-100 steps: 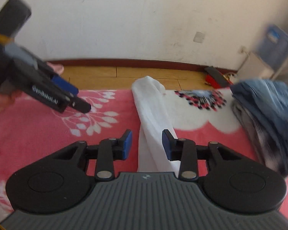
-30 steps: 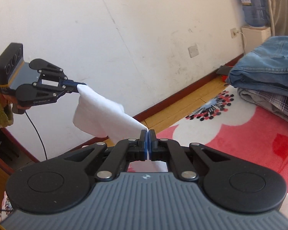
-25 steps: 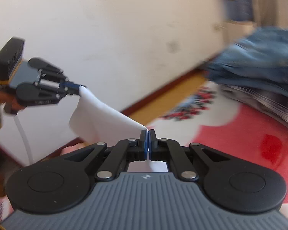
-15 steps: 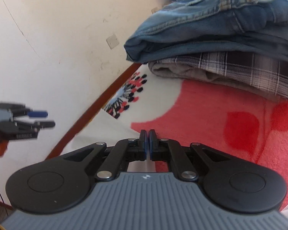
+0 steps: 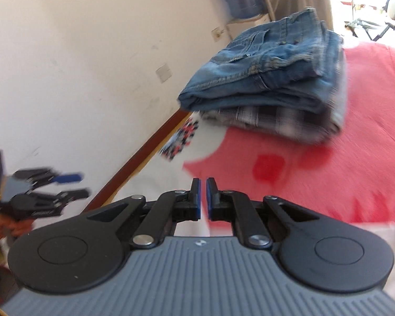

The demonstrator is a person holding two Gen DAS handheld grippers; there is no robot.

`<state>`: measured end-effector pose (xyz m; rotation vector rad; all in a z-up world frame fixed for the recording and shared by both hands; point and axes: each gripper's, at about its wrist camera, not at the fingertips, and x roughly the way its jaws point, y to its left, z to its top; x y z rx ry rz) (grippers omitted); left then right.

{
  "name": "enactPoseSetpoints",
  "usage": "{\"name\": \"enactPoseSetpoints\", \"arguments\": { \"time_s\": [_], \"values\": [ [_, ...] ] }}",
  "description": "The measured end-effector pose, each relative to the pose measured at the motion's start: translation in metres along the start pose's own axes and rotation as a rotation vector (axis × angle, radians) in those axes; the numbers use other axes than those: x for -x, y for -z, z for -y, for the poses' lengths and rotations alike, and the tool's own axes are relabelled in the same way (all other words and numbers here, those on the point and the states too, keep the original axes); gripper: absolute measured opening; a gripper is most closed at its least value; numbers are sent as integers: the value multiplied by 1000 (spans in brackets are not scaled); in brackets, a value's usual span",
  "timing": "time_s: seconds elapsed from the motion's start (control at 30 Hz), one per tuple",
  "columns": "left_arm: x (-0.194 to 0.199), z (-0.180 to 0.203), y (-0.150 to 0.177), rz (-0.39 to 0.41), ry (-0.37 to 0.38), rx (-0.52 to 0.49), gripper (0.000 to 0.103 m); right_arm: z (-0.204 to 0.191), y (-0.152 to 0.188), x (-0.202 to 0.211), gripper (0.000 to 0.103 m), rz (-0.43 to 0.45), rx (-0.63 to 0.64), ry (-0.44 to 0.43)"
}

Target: Fold clothes

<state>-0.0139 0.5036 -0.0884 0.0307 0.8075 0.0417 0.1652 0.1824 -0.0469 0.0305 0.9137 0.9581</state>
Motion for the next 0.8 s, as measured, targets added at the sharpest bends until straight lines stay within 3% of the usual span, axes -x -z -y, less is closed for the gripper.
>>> {"name": "enactPoseSetpoints", "arguments": {
  "time_s": [0.2, 0.3, 0.37, 0.47, 0.57, 0.67, 0.8],
  "values": [
    [-12, 91, -20, 25, 98, -166, 53, 16, 26, 35, 5, -36, 52, 83],
    [-33, 127, -24, -6, 120, -195, 53, 23, 38, 52, 5, -54, 78, 125],
    [-50, 145, -19, -50, 96, -213, 53, 29, 47, 64, 6, -66, 95, 153],
    [-62, 156, -1, -116, 60, -233, 52, 39, 51, 74, 14, -62, 86, 187],
    [-56, 153, 16, -121, 31, -217, 53, 51, 52, 82, 15, -47, 59, 218],
    [-43, 145, 19, -99, 16, -169, 53, 68, 69, 131, 16, -29, -18, 249],
    [-26, 149, 1, -44, 0, -148, 53, 89, 103, 216, 16, 15, -95, 358]
  ]
}}
